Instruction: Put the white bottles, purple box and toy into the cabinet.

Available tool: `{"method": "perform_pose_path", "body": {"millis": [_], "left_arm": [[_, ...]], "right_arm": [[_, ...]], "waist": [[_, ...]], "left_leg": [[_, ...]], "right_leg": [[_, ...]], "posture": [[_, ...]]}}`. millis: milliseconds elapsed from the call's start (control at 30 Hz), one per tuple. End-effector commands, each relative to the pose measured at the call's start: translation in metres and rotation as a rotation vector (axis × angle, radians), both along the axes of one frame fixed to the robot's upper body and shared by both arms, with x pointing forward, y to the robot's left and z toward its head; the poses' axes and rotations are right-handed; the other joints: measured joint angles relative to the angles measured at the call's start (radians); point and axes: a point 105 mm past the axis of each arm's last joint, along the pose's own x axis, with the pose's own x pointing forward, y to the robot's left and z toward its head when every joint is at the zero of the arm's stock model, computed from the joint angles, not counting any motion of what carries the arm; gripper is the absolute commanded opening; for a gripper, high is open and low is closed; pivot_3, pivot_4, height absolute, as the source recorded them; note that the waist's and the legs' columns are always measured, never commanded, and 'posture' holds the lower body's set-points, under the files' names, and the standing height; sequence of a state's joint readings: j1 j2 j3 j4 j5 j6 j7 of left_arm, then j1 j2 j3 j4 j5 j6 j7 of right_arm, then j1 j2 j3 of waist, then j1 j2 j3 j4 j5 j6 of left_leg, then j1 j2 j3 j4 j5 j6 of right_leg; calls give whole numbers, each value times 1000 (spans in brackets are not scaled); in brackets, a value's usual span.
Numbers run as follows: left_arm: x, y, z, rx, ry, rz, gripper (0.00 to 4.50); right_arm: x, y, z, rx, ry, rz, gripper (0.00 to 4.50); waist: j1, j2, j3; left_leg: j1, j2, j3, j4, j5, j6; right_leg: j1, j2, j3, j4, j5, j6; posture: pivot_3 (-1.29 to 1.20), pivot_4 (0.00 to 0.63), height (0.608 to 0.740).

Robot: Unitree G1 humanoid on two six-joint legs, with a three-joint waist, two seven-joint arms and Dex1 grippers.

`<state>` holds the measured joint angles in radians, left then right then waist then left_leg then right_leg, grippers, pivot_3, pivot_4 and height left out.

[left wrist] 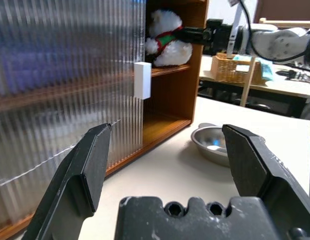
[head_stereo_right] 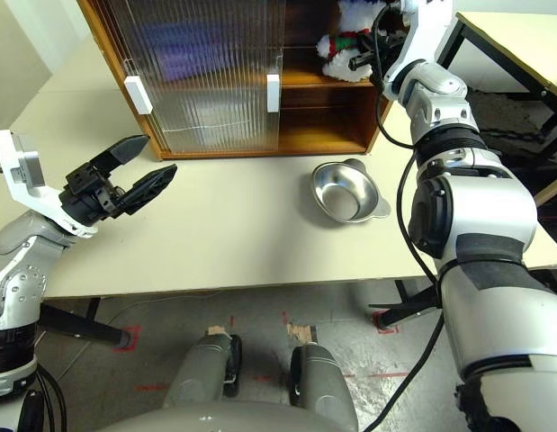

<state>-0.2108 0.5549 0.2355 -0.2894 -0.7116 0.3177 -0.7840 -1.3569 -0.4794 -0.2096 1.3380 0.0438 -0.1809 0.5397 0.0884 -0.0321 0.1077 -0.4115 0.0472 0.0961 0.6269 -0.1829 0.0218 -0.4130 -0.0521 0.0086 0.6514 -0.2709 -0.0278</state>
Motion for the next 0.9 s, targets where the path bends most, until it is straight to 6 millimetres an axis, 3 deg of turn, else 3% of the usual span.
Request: {"method": "perform_pose_path", "body": {"millis": [33, 267, 400, 667, 900], "left_arm": [[-6, -10, 3, -13, 0, -58, 4500], [-11, -12, 2, -15, 11, -68, 4500], [-11, -13, -1, -14, 20, -71, 4500], [-9, -16, -3, -28, 27, -83, 4500], [-4, -19, -4, -36, 22, -94, 4500]], "right_arm": [[-1, -6, 11, -9, -35, -23, 19], [0, -4, 9, -22, -32, -29, 19], [1, 4, 3, -19, -9, 3, 1341], [-7, 13, 28, -51, -121, 76, 4451], [-18, 8, 52, -128, -198, 130, 4484]], "waist": [[-7, 0, 5], [-21, -1, 20], [-21, -1, 21], [-21, -1, 21], [-21, -1, 21]], "left_leg": [[0, 0, 0, 0, 0, 0], [-1, 0, -2, -1, 1, 2], [-1, 0, -2, 0, 1, 2], [-1, 0, -2, 0, 0, 0], [-2, 0, -2, 0, 0, 0]], "right_leg": [[0, 0, 0, 0, 0, 0], [0, 0, -1, 0, -1, 1], [0, 1, -2, 0, -1, 1], [0, 1, -2, 0, -1, 2], [0, 1, -2, 0, -1, 2]], "posture": [[238, 121, 740], [248, 124, 740], [251, 118, 740], [239, 102, 740], [222, 92, 740]]}}
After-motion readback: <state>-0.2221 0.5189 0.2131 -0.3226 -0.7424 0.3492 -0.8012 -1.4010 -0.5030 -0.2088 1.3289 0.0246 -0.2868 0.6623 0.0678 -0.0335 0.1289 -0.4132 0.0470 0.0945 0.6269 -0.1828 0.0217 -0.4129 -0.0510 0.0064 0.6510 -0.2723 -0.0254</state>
